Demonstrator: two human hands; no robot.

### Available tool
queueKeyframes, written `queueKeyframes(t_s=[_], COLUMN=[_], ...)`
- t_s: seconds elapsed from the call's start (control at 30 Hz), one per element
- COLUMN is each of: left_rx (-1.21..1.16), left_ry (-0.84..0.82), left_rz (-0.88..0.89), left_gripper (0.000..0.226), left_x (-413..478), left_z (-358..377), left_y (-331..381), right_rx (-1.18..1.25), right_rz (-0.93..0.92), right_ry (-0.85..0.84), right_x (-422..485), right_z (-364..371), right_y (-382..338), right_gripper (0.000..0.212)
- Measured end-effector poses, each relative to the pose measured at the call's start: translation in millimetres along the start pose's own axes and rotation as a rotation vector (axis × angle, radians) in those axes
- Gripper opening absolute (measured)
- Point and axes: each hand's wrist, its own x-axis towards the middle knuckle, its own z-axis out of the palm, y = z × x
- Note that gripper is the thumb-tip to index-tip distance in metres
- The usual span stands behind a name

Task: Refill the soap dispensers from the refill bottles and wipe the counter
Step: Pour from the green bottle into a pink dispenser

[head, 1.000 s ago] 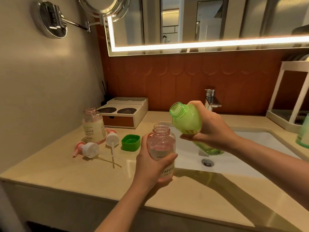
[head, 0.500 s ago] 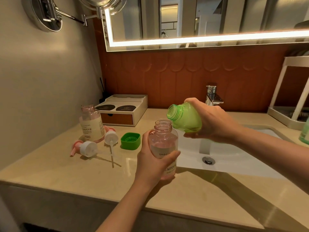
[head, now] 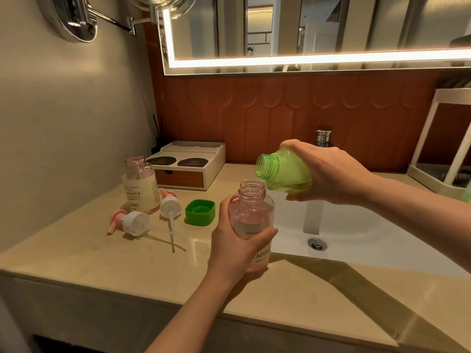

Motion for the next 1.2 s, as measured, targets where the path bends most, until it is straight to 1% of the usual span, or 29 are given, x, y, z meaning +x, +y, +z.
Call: queueKeyframes(t_s=[0.13, 0.3, 0.7, 1.2], left_rx=[0.002, -0.009, -0.007, 0.007], left_ry=[0.0, 0.0, 0.002, 0.001], left_rz=[0.003, -0.001, -0.001, -0.007], left_gripper=[0.071, 0.068, 0.071, 0.07], left_x=[-0.6, -0.7, -0.1, -0.3], left_z=[0.3, 0.2, 0.6, 0.6], left_y=[-0.6, -0.8, -2.5, -2.5], right_rx=[-0.033, -0.089, -0.167, -0.186], right_rz=[-0.002, -0.031, -0.069, -0.079], right_ry=[-0.022, -0.01, -0.058, -0.068], right_x=[-1.6, -2.5, -0.8, 1.2], right_z=[-3.0, -5.9, -10.4, -13.3], right_y=[-2.0, -2.3, -1.5, -1.6], right_gripper=[0.093, 0.092, 0.092, 0.091])
